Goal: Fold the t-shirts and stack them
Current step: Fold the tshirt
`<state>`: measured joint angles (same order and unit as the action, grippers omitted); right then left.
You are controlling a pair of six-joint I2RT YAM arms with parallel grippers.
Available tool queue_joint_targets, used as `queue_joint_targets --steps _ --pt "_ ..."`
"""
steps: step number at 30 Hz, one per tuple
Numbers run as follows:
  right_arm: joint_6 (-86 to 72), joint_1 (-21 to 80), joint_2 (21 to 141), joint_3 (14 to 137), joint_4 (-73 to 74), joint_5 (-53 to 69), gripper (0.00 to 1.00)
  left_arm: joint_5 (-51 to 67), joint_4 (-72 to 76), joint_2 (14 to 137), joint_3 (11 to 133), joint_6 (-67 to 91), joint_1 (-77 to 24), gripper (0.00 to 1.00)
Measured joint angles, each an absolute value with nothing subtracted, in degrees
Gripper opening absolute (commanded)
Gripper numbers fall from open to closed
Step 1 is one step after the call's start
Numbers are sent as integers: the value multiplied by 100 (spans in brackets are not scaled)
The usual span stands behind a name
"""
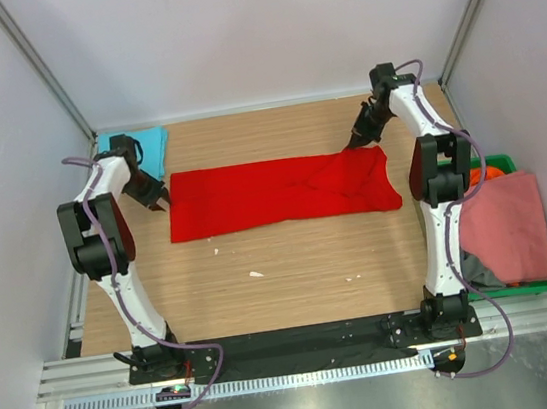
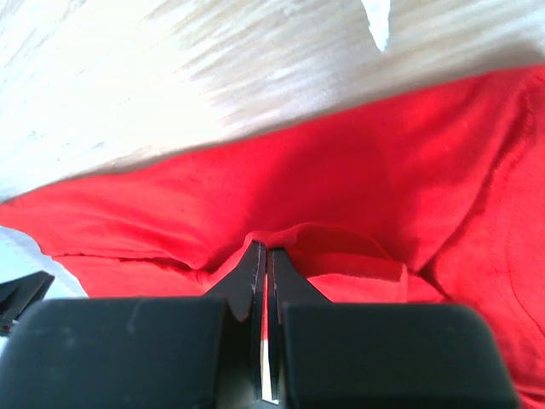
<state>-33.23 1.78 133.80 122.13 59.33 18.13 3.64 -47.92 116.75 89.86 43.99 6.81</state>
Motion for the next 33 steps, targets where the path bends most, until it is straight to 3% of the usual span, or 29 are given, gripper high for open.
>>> queue_joint_targets --steps 5,7,14,20,26,33 --pt "-3463 242 13555 12261 5806 1826 3 -49 -4858 11257 8969 4115 493 36" --pt "-3500 263 13605 12261 5765 1826 9 -145 -4864 10965 8969 4010 336 37" --pt "-3481 294 13633 12326 5800 1723 53 117 -4810 10392 9070 3588 -484 29" --pt "-3116 292 13286 12038 5961 1330 68 1160 -4595 10678 9037 3293 -1111 23" --pt "-2880 287 11673 10226 5730 1015 66 2427 -4163 11050 8803 3249 -1656 21" --pt "-2993 290 10818 8884 5076 1227 52 3107 -3656 11266 8792 3389 -2228 20"
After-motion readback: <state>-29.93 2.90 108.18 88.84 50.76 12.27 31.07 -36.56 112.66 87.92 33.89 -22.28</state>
